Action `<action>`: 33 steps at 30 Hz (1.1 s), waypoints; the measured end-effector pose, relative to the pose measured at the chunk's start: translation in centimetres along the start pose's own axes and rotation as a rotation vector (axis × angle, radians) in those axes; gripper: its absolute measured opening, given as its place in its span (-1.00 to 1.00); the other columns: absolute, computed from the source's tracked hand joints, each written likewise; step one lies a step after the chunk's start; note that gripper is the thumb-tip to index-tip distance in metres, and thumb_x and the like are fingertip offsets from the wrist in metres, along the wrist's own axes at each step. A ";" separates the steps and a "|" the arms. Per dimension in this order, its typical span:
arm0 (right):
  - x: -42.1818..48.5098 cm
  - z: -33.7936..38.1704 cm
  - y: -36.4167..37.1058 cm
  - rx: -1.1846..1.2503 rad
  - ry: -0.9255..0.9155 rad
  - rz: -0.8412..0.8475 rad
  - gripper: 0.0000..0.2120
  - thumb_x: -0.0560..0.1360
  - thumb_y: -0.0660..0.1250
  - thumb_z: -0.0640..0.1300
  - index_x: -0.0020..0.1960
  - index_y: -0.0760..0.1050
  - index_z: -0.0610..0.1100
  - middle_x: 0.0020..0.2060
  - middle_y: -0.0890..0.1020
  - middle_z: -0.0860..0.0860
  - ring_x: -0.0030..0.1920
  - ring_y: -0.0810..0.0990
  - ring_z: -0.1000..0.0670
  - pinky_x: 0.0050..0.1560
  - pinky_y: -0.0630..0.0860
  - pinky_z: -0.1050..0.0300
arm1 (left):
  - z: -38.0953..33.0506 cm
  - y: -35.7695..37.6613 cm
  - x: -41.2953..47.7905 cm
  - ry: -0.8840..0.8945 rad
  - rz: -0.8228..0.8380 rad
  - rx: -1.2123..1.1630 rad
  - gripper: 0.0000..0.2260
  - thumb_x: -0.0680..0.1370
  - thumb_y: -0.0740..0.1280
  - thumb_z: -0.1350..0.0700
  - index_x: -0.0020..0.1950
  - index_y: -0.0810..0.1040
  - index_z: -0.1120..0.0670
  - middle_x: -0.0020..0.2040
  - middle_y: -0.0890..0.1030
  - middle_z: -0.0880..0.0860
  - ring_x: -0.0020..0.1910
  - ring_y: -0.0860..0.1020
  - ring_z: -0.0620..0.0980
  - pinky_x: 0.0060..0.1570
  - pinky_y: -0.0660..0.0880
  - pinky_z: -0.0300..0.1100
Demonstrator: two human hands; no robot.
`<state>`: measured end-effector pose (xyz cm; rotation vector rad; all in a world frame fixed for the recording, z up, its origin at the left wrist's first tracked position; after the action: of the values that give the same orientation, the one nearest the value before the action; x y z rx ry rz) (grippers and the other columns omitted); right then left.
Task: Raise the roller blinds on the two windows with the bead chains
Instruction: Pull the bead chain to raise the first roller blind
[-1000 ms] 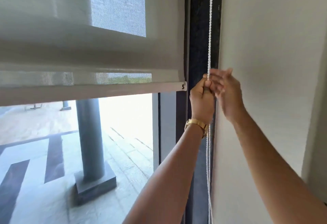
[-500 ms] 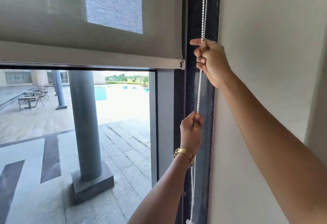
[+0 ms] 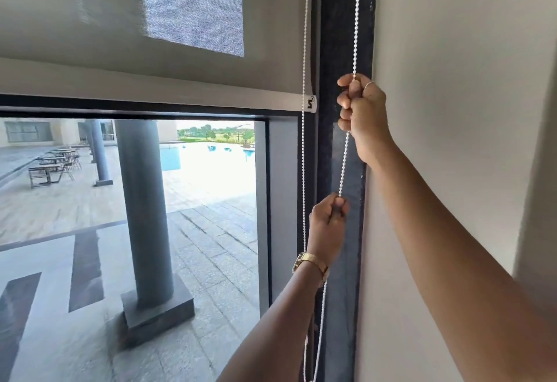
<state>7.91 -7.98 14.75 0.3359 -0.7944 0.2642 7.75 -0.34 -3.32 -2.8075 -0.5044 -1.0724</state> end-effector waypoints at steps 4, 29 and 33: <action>-1.5 -2.0 0.2 0.012 0.083 0.092 -0.71 0.65 -0.01 -0.19 -0.10 0.45 -0.10 -0.47 0.33 0.06 -0.58 0.18 0.17 -0.58 0.15 0.32 | -0.4 -0.3 -0.3 -0.028 0.040 -0.033 -0.71 0.59 0.06 0.22 -0.33 0.33 0.09 -0.44 0.28 -0.12 -0.46 0.20 -0.15 -0.49 0.15 -0.35; -14.5 -2.9 -4.0 -0.385 0.102 -0.026 -0.60 0.62 0.14 -0.13 0.44 0.27 -0.15 0.39 0.42 -0.12 0.38 0.41 -0.04 0.41 0.33 0.03 | -6.8 -4.8 -6.5 0.233 -0.012 0.435 -0.66 0.60 0.14 -0.11 0.26 0.43 0.07 0.11 0.63 0.01 0.09 0.60 -0.05 0.11 0.55 -0.03; -17.5 -1.2 -3.7 -0.581 -0.048 -0.017 -0.56 0.60 0.11 -0.01 0.42 0.29 -0.16 0.39 0.42 -0.11 0.41 0.38 -0.04 0.45 0.29 -0.06 | -9.4 -5.5 -8.3 0.345 -0.001 0.670 -0.65 0.59 0.14 -0.12 0.30 0.40 0.01 0.30 0.54 0.02 0.29 0.49 0.01 0.30 0.43 -0.02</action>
<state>-1.77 -12.80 0.46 -0.1984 -0.8775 0.0018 -5.81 0.71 -1.96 -2.0016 -0.6690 -1.0961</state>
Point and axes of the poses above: each hand's wrist, its own x-axis towards the middle knuckle, its own y-axis out of the palm, z = x × y, the point moved 8 cm from there along x, towards the middle knuckle
